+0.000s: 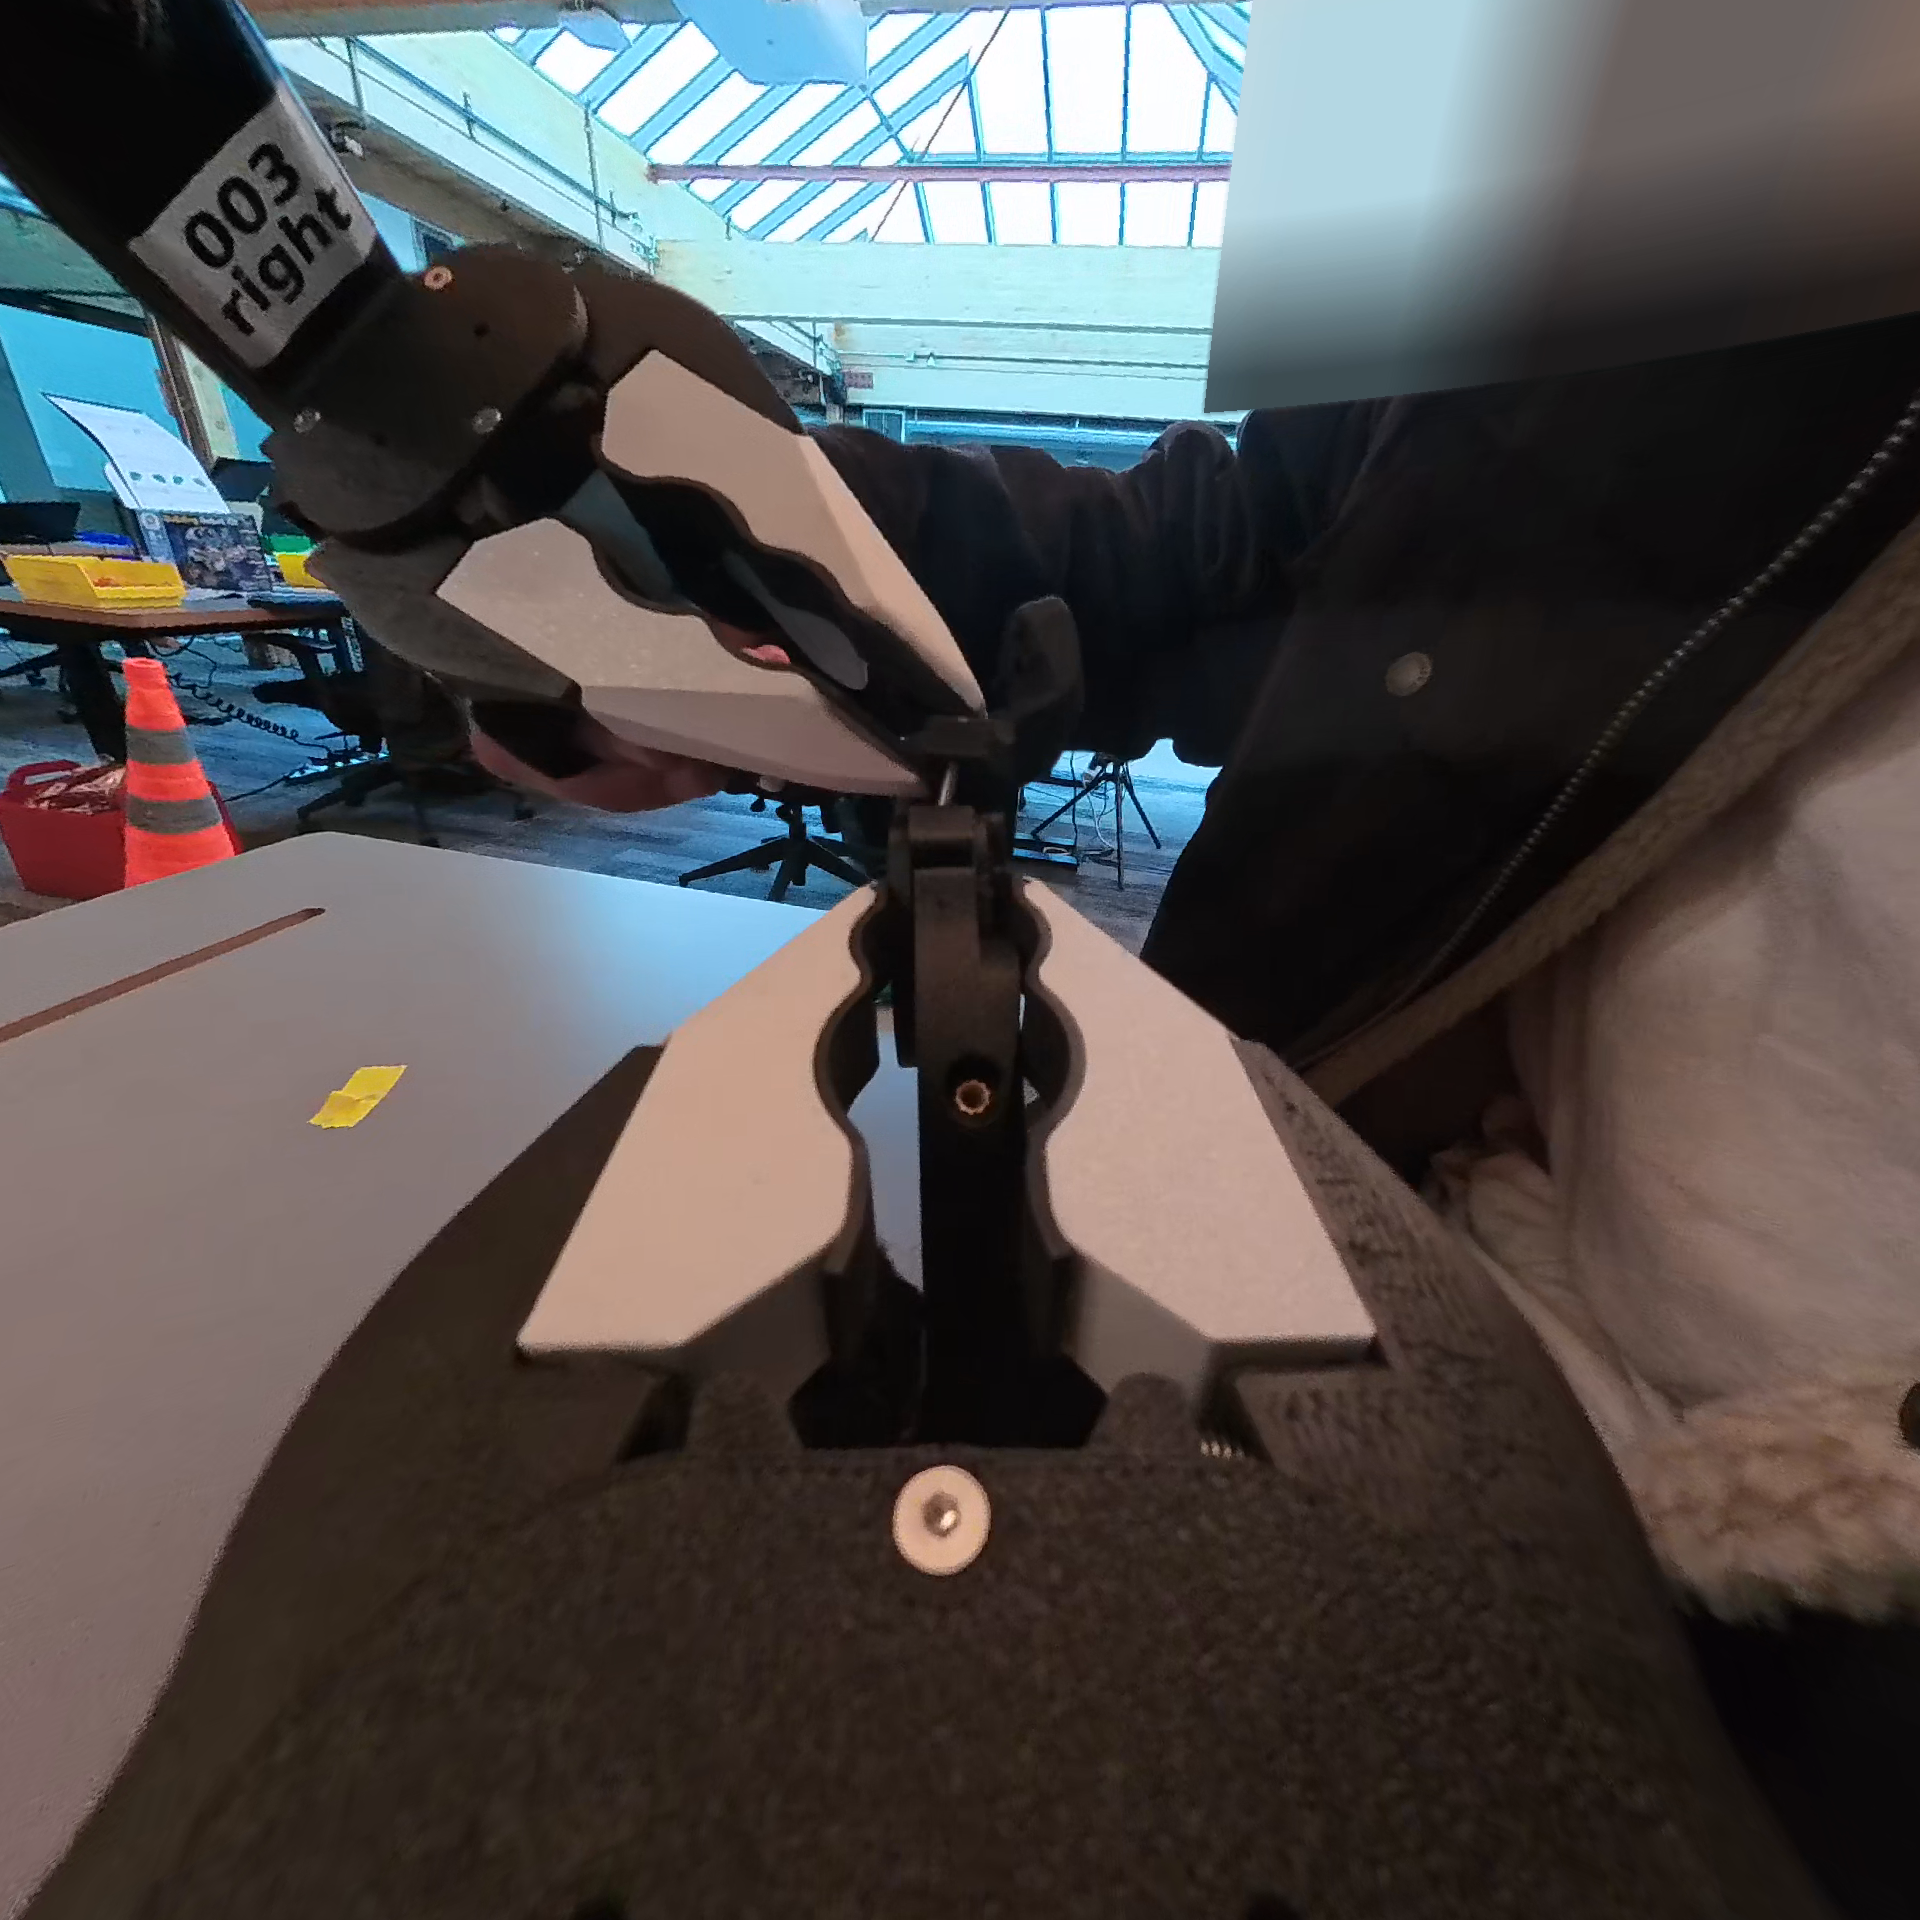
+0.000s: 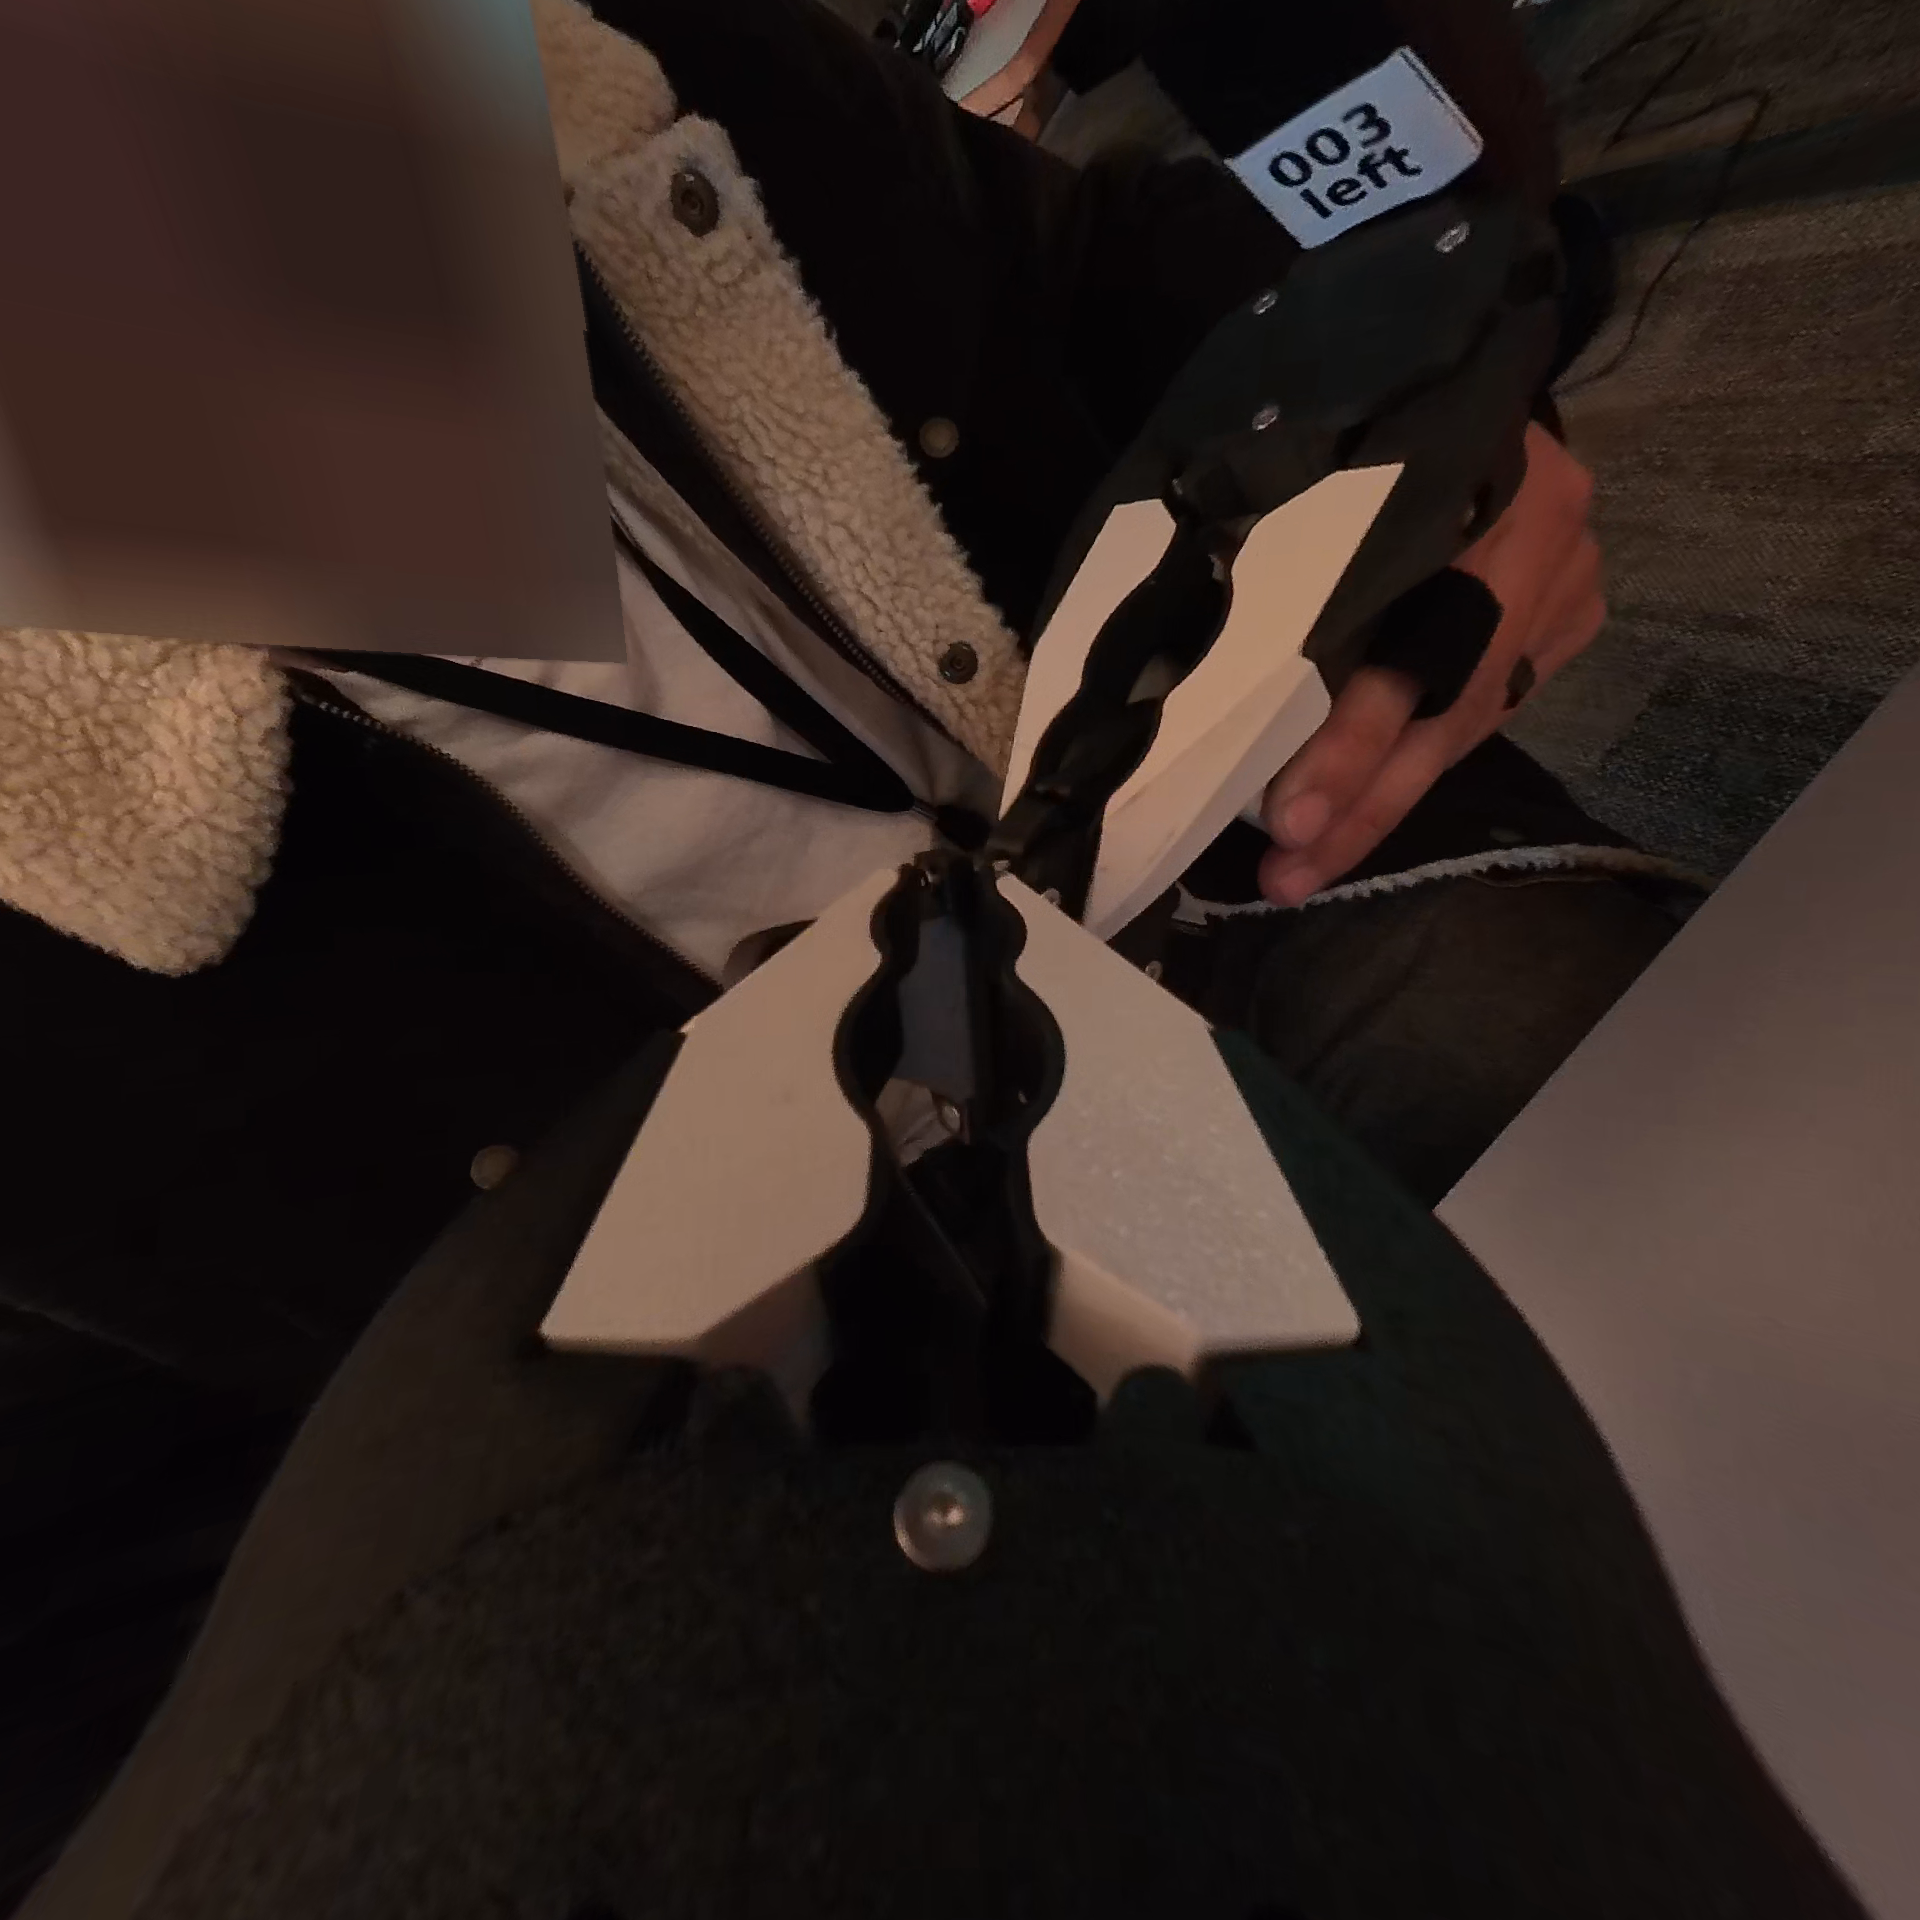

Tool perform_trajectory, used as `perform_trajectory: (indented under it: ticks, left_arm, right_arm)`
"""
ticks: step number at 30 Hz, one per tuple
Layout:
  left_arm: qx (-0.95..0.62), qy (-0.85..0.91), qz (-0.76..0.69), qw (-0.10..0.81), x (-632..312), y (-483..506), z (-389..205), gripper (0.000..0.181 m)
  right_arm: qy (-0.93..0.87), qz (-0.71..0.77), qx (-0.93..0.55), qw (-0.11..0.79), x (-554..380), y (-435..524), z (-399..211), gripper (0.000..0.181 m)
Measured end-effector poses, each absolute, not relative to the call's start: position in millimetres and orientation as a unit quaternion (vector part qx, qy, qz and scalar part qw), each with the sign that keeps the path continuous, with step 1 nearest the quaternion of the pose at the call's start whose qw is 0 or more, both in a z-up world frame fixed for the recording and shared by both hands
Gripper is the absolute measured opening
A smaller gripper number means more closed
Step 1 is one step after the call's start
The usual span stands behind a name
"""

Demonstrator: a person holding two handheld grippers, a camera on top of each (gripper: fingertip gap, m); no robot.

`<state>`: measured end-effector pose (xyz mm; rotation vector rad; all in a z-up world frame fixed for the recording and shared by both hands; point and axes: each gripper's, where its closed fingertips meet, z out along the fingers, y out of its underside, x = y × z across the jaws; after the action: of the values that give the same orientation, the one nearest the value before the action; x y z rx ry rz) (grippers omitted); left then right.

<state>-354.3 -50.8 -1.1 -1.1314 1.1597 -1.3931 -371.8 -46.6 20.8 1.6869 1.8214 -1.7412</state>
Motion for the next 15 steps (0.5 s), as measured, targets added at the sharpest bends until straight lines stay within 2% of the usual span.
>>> perform_trajectory:
  ticks: [7, 15]
  left_arm:
    - [-0.472, 0.478, -0.560, 0.485, -353.7, -48.0, -4.3, 0.021]
    - [-0.477, 0.443, -0.580, 0.490, -357.4, -39.2, 2.1, 0.021]
  right_arm:
    - [0.601, -0.558, 0.569, 0.057, -371.9, -42.8, 15.8, 0.012]
    - [0.622, -0.508, 0.594, -0.038, -378.8, -24.5, 24.5, 0.022]
